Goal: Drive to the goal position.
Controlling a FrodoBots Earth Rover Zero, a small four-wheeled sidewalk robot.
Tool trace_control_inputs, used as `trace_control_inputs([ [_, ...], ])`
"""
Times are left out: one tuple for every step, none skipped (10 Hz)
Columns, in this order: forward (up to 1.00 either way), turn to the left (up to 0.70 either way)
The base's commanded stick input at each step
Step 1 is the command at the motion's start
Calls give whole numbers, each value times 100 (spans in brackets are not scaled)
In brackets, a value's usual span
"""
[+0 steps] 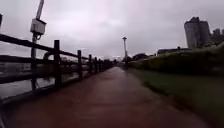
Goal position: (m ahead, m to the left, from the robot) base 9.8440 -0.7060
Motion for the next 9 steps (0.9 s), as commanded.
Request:
trace_control_inputs([
  [100,0],
  [100,0],
  [100,0],
  [100,0],
  [100,0],
  [100,0],
  [100,0],
  [100,0],
  [100,0],
])
